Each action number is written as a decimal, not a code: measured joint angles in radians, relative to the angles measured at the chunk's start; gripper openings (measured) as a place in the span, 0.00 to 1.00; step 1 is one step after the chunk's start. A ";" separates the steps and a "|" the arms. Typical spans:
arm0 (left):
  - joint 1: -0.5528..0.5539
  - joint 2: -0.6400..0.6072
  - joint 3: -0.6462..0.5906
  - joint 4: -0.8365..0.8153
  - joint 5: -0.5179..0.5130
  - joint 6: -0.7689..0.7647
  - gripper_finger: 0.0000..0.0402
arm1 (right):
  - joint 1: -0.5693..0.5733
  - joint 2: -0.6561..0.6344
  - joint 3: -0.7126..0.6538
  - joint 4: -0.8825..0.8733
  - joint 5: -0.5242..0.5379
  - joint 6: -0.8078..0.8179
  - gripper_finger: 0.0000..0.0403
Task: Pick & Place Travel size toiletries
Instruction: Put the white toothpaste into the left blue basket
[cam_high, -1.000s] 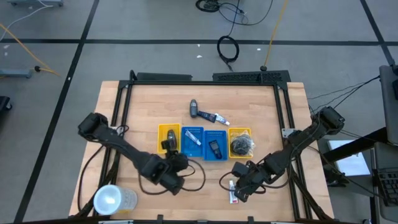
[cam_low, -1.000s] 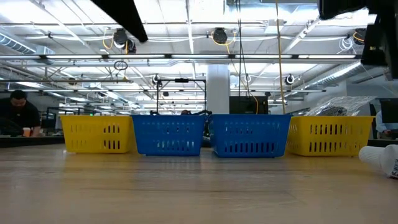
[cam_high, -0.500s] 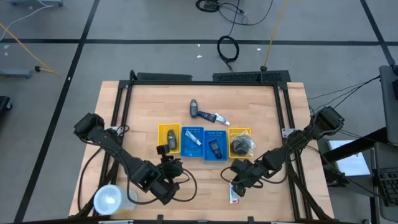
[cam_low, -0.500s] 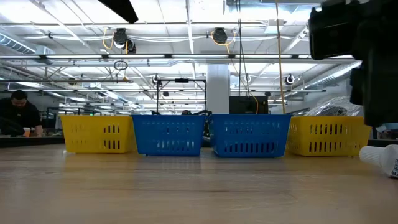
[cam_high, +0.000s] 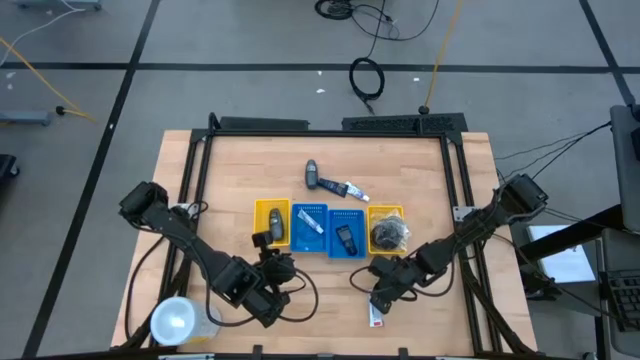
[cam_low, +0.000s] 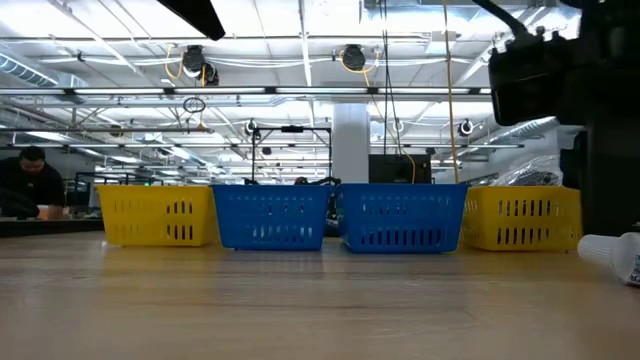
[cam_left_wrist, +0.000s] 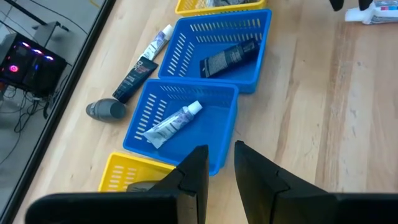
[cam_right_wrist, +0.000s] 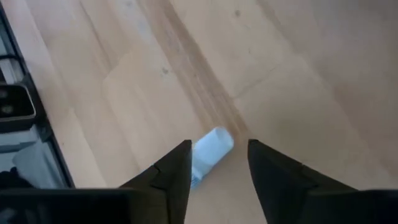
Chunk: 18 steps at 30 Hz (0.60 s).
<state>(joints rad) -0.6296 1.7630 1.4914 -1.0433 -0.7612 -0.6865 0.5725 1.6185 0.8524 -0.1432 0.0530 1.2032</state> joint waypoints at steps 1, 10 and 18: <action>0.001 0.000 0.000 0.000 0.000 0.000 0.19 | -0.004 0.000 0.000 0.001 0.003 -0.001 0.38; 0.001 0.000 0.000 0.000 0.000 0.000 0.19 | -0.008 0.000 0.000 0.002 0.027 0.041 0.38; 0.001 0.001 0.000 0.000 0.000 0.000 0.19 | -0.001 0.040 0.001 0.016 0.030 0.069 0.38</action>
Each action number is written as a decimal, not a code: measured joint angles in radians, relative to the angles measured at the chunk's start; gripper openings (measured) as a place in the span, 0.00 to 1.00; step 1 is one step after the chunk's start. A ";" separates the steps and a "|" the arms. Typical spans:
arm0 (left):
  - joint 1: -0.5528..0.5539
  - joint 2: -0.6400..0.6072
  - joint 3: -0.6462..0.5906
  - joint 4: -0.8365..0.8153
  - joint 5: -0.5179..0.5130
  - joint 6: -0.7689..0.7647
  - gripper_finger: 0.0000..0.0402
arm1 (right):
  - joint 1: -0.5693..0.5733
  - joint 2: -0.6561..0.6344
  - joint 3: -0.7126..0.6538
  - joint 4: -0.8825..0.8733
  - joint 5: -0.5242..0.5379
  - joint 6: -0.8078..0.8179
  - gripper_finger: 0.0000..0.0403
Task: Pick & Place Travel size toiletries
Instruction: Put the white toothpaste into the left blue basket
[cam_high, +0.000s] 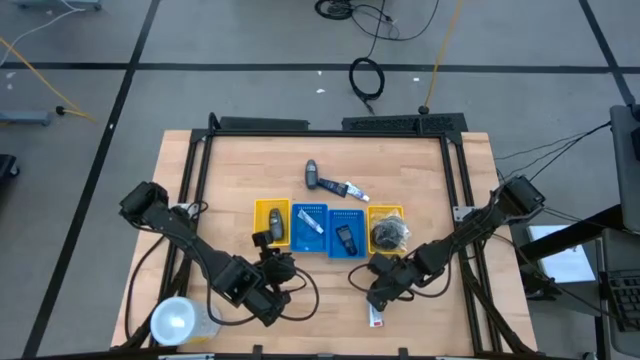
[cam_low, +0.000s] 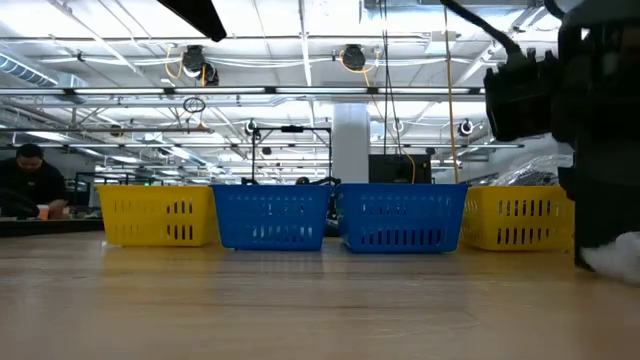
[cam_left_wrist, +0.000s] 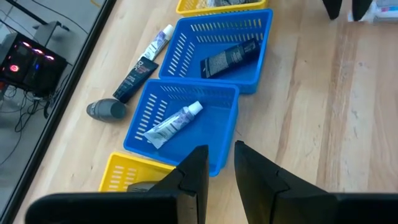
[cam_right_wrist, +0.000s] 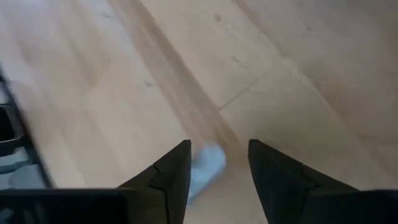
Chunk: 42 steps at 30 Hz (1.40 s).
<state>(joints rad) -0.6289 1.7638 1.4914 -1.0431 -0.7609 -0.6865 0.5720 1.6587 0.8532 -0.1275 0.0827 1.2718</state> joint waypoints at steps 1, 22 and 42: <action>0.000 0.000 0.000 0.000 0.000 0.000 0.19 | 0.003 0.011 0.000 0.007 -0.002 0.000 0.39; 0.000 0.000 0.000 0.000 0.000 0.000 0.19 | -0.026 0.006 -0.002 0.101 -0.112 -0.229 0.30; 0.000 0.000 0.000 0.000 0.001 0.005 0.19 | -0.008 -0.096 -0.001 -0.020 -0.163 -0.814 0.27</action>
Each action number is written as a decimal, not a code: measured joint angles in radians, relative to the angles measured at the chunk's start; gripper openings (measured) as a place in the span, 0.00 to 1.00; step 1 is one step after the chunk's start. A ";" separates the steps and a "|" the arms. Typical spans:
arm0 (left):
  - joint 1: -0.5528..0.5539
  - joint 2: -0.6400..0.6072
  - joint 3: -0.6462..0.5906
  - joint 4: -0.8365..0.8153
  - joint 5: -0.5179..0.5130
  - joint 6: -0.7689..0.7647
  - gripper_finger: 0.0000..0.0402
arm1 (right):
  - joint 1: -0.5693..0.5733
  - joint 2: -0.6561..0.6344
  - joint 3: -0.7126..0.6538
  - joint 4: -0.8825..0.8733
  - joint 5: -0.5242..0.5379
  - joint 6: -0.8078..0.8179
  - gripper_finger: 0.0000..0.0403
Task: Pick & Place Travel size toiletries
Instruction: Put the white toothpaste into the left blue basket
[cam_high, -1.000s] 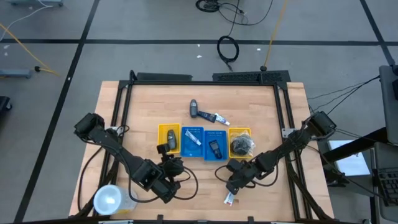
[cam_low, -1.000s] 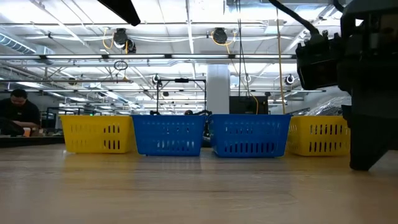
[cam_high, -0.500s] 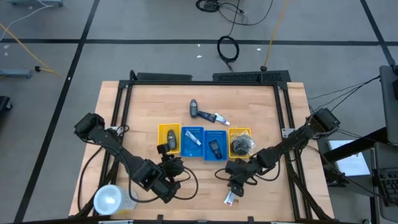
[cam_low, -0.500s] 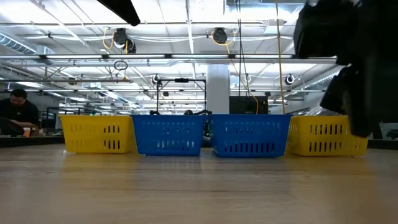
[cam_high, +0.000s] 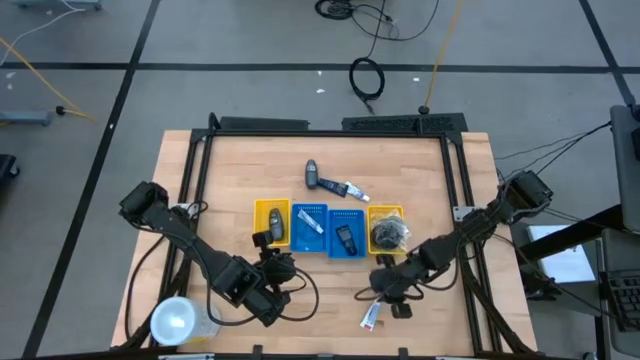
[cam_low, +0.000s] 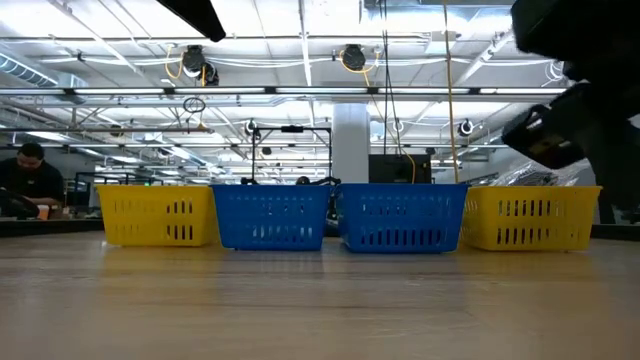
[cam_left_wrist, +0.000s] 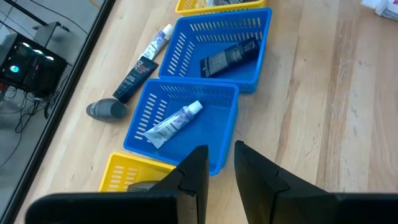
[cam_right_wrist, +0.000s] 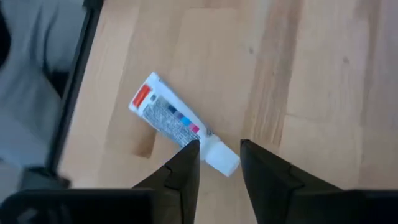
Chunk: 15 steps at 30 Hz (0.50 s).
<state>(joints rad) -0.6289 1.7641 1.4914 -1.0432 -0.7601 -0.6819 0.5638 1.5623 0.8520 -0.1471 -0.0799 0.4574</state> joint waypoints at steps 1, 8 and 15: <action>0.000 0.000 0.000 0.000 0.000 0.000 0.19 | 0.007 0.000 0.000 0.000 0.001 -0.042 0.26; 0.000 0.000 0.000 0.000 0.000 0.000 0.19 | 0.014 0.003 0.000 -0.022 0.018 -0.156 0.23; 0.000 0.000 0.000 0.000 0.000 0.001 0.19 | 0.014 0.016 0.000 -0.017 0.030 -0.216 0.22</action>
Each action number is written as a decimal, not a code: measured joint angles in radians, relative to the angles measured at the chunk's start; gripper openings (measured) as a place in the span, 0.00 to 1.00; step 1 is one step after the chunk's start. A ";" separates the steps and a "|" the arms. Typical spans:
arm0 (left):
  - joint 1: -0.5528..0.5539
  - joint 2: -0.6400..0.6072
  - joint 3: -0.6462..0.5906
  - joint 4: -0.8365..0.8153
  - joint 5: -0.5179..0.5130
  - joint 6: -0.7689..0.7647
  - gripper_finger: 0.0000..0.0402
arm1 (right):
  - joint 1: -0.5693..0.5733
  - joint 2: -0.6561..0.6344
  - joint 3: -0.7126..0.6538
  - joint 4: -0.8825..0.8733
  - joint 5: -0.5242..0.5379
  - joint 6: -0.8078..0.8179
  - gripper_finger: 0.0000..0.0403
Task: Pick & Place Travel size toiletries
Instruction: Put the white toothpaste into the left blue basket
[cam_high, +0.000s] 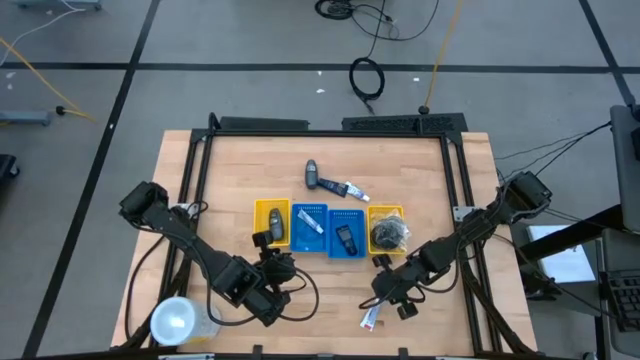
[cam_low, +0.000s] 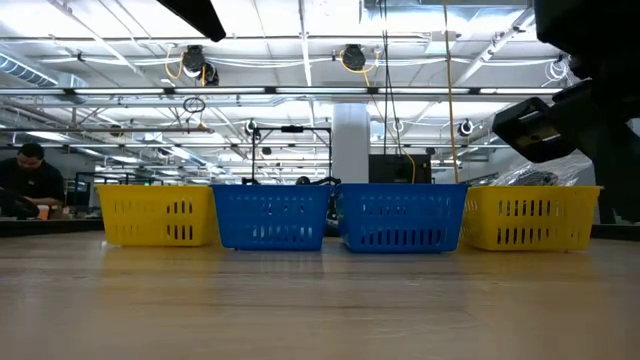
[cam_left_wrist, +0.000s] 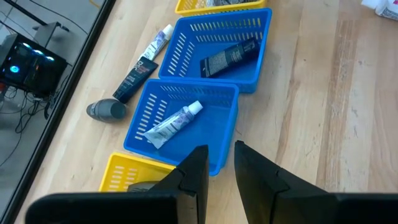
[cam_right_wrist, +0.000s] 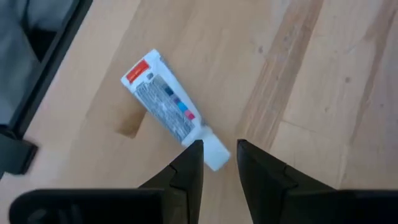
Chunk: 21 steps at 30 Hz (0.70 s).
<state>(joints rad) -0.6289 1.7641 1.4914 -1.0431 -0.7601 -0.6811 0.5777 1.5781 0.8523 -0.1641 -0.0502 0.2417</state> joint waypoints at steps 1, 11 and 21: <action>0.000 0.000 0.000 0.000 0.000 0.000 0.19 | 0.000 0.005 0.001 0.003 -0.002 0.000 0.22; 0.000 0.000 0.000 0.000 0.000 0.000 0.19 | 0.000 0.050 0.001 0.007 -0.006 -0.001 0.22; 0.000 0.000 0.000 0.001 0.000 0.000 0.19 | 0.000 0.096 0.001 0.040 -0.005 0.003 0.22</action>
<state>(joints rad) -0.6289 1.7641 1.4914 -1.0425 -0.7599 -0.6811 0.5781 1.6745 0.8532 -0.1238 -0.0553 0.2449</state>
